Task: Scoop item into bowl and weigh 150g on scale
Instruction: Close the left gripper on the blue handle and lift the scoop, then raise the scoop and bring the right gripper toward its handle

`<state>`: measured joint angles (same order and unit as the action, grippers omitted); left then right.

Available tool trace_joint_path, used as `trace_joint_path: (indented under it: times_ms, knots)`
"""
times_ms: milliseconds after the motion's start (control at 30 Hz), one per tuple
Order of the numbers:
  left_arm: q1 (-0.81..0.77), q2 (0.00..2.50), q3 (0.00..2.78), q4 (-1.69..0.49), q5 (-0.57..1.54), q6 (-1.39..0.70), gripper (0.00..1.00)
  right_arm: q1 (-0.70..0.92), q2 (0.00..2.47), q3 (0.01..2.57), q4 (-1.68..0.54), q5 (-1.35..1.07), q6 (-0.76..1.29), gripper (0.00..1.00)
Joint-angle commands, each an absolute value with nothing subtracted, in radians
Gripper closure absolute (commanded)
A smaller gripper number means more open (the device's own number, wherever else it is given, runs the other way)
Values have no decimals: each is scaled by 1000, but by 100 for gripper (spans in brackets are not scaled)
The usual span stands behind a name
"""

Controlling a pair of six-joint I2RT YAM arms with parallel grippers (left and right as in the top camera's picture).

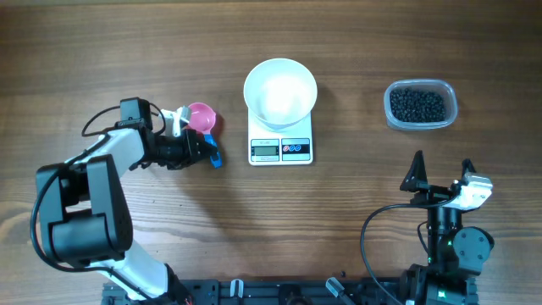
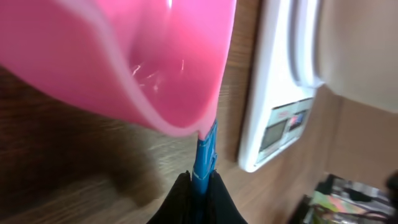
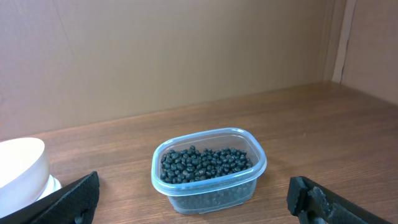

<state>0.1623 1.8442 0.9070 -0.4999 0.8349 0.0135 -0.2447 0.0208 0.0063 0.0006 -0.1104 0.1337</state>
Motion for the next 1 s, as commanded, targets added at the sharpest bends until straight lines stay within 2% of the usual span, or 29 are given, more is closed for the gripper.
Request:
trace_joint_path:
  times_ms: [0, 333, 567, 633, 800, 967]
  knots:
    - [210, 1829, 897, -501, 984, -9, 96, -241, 22, 6, 3, -97, 133, 0]
    - [286, 1742, 897, -509, 1332, -84, 96, -241, 23, 6, 3, -97, 133, 0]
    - [284, 1621, 897, -570, 1379, -91, 96, -241, 23, 6, 30, -62, 131, 0]
    - [284, 1585, 897, -580, 1379, -91, 96, -241, 23, 6, 78, -136, 267, 0]
    - [281, 1463, 897, -592, 1379, -93, 96, -241, 22, 6, 68, -535, 1033, 0]
    - [236, 1325, 897, -593, 1270, -186, 96, -241, 24, 6, 63, -533, 1464, 0]
